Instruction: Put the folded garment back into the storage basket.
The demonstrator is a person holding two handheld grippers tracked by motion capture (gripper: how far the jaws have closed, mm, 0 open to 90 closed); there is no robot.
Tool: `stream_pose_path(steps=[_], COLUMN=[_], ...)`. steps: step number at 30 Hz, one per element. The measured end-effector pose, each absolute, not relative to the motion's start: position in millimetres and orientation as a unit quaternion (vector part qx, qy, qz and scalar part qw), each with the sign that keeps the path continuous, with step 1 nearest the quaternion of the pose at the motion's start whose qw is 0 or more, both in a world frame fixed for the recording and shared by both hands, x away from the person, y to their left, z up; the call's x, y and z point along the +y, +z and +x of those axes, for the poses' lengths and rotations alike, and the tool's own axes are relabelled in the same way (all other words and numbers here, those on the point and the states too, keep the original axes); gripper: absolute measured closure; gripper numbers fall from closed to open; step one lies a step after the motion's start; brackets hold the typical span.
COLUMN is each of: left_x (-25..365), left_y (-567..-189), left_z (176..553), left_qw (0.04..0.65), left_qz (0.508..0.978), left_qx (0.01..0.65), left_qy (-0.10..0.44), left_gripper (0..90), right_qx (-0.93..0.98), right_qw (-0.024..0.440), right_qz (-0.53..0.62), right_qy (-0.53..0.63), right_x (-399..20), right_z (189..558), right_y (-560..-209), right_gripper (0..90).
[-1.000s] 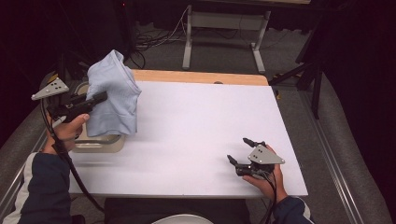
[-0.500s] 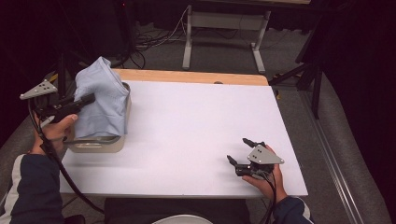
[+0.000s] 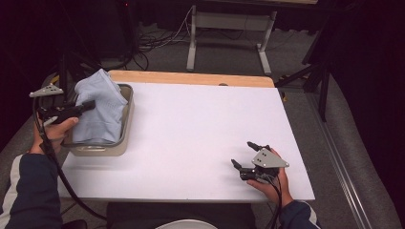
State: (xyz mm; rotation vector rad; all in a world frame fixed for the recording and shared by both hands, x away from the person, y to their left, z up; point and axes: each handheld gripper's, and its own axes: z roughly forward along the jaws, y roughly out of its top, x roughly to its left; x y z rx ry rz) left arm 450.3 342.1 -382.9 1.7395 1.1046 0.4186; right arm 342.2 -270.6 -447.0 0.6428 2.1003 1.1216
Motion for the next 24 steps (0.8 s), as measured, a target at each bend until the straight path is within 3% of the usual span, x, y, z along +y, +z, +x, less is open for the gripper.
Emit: stream_pose_path(steps=[14,24], left_x=[338,326], left_y=[-401,-410], left_z=[474,489], left_qw=[0.440,0.343], left_qz=[0.746,0.790], left_qx=[0.477,0.486], left_qy=[0.151,0.149], left_gripper=[73.1,71.8], right_qx=[0.807,0.812], right_qw=[0.328,0.325], right_qz=[0.245,0.241], right_qy=[0.426,0.421], right_x=[-270,-267], right_z=[342,342], right_y=[-448,-450], right_gripper=[18.4,18.5])
